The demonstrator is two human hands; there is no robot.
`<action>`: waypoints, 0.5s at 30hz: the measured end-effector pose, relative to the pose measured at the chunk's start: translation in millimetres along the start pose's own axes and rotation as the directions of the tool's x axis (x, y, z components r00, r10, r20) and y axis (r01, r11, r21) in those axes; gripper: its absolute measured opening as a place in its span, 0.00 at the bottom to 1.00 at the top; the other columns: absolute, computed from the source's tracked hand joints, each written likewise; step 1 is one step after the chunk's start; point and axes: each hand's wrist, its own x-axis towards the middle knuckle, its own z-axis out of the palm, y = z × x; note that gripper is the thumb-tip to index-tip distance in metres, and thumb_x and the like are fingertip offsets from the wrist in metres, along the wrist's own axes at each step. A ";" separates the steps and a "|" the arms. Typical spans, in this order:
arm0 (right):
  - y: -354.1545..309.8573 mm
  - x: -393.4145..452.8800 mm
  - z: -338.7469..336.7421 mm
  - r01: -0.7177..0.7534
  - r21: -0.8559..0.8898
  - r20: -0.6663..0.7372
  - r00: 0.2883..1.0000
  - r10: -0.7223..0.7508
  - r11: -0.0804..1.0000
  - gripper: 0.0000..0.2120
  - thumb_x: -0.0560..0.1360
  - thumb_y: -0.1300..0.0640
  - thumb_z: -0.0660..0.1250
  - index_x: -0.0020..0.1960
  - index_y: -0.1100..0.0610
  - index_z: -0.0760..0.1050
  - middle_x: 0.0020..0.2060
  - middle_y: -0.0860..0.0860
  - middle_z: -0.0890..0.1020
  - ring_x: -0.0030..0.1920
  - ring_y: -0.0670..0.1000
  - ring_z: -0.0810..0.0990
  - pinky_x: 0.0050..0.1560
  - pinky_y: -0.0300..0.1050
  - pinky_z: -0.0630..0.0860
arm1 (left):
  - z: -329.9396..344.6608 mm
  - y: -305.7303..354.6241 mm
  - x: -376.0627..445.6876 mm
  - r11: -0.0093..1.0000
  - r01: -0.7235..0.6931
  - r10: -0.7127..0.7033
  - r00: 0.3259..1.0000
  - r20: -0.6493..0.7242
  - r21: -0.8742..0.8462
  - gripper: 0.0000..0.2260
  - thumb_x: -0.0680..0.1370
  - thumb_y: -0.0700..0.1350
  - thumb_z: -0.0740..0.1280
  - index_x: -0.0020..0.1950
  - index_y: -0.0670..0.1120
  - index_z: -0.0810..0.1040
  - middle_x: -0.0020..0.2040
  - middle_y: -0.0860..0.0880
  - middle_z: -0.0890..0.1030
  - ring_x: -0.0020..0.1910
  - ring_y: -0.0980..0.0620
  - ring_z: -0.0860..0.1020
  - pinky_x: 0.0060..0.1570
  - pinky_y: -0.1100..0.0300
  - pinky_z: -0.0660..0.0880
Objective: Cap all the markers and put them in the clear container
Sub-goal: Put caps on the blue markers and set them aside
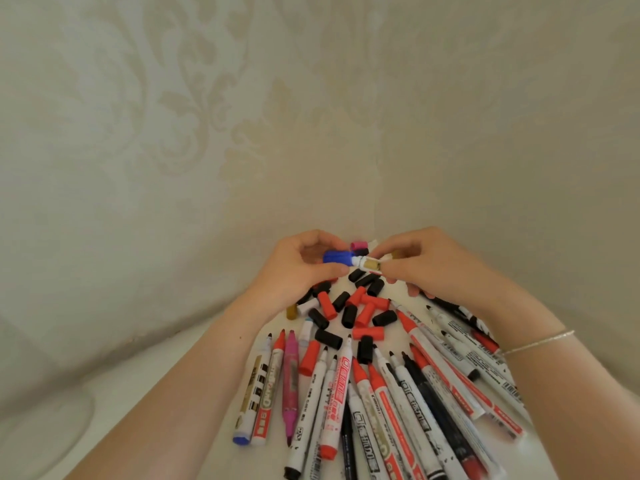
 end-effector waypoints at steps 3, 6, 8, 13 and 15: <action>-1.5 -0.9 -0.2 0.025 -0.026 0.028 0.999 -0.024 0.999 0.09 0.72 0.57 0.70 0.46 0.43 0.82 0.35 0.48 0.82 0.30 0.44 0.74 0.34 0.36 0.71 | -2.5 4.5 -1.2 0.998 0.031 -0.037 0.991 0.125 0.052 0.09 0.72 0.34 0.73 0.47 0.47 0.82 0.41 0.57 0.84 0.42 0.62 0.82 0.44 0.72 0.74; -2.7 -0.8 -0.3 0.062 -0.037 0.017 0.998 -0.061 0.997 0.13 0.71 0.61 0.70 0.44 0.41 0.82 0.34 0.44 0.80 0.29 0.39 0.73 0.36 0.36 0.69 | -6.4 7.4 -1.1 0.993 0.119 -0.113 0.968 0.224 -0.015 0.08 0.75 0.34 0.70 0.50 0.46 0.82 0.43 0.56 0.83 0.43 0.57 0.80 0.46 0.66 0.77; -2.5 -1.2 0.5 0.085 -0.016 0.005 0.996 -0.085 0.996 0.14 0.71 0.61 0.71 0.44 0.41 0.81 0.36 0.44 0.80 0.26 0.37 0.72 0.32 0.31 0.67 | -6.1 10.6 -1.2 0.973 0.195 -0.152 0.945 0.288 -0.125 0.07 0.77 0.34 0.67 0.51 0.44 0.80 0.42 0.56 0.83 0.42 0.53 0.79 0.42 0.62 0.78; -1.3 -0.2 2.4 0.128 0.096 -0.087 0.989 -0.120 0.987 0.10 0.68 0.61 0.73 0.42 0.46 0.83 0.35 0.44 0.82 0.26 0.38 0.72 0.29 0.28 0.67 | -1.7 21.5 -0.9 0.957 0.245 -0.200 0.944 0.261 -0.156 0.06 0.78 0.42 0.67 0.53 0.42 0.78 0.43 0.46 0.85 0.37 0.52 0.81 0.38 0.63 0.78; -2.1 0.3 4.5 0.150 0.153 -0.102 0.986 -0.135 0.977 0.07 0.68 0.60 0.75 0.43 0.49 0.84 0.36 0.45 0.83 0.29 0.41 0.75 0.32 0.30 0.71 | 3.4 25.1 -1.8 0.972 0.216 -0.200 0.966 0.164 -0.088 0.10 0.78 0.49 0.67 0.50 0.42 0.80 0.39 0.44 0.84 0.33 0.53 0.81 0.35 0.64 0.78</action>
